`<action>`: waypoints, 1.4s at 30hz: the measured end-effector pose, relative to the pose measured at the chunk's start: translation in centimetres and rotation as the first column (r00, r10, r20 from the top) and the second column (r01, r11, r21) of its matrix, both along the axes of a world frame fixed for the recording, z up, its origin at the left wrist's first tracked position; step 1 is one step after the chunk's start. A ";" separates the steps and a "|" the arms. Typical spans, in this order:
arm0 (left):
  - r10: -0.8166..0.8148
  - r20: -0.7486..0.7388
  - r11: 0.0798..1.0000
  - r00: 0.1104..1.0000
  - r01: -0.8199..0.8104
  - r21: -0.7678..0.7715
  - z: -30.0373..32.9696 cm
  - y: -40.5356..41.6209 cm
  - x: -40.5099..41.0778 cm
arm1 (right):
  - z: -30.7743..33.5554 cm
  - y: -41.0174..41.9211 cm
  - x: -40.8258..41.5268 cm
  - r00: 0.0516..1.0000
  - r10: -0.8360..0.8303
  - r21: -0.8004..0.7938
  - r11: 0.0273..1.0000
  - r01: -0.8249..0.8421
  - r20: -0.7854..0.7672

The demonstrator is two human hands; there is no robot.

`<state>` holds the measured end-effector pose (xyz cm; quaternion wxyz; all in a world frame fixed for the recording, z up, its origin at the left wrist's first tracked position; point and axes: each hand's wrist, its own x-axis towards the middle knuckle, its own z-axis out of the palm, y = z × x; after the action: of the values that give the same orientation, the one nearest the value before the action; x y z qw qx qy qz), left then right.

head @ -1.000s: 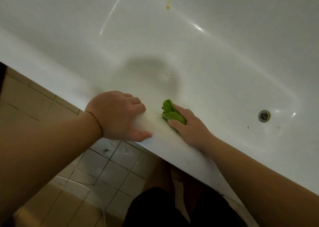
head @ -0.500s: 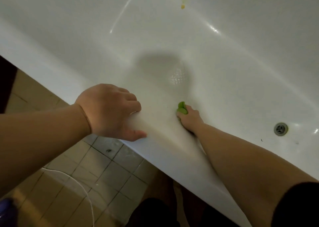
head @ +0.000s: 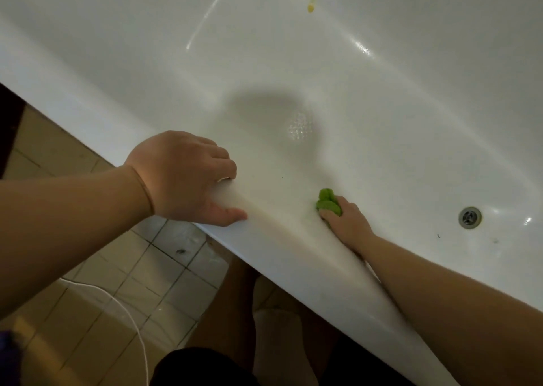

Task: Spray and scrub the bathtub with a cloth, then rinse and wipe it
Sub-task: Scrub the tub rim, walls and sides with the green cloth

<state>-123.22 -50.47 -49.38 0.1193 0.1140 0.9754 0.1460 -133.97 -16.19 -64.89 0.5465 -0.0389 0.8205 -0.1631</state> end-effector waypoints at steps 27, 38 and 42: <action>0.010 0.011 0.999 1.000 -0.009 -0.040 0.8 -4.1 0.5 | 7.1 -16.8 1.1 1.000 -0.014 -0.349 0.937 0.008 -0.016; 0.008 0.045 0.999 0.999 -0.006 -0.047 0.5 -4.3 0.4 | 9.7 -6.6 1.6 0.999 -0.047 -0.246 0.968 0.041 -0.019; 0.000 0.036 1.000 0.999 0.002 -0.031 0.3 -4.5 0.5 | 5.1 -9.8 0.8 0.999 0.031 -0.115 0.993 -0.032 -0.011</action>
<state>-122.76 -54.98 -49.05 0.1387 0.1100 0.9752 0.1326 -133.19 -25.99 -59.84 0.5420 -0.0840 0.8116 -0.2012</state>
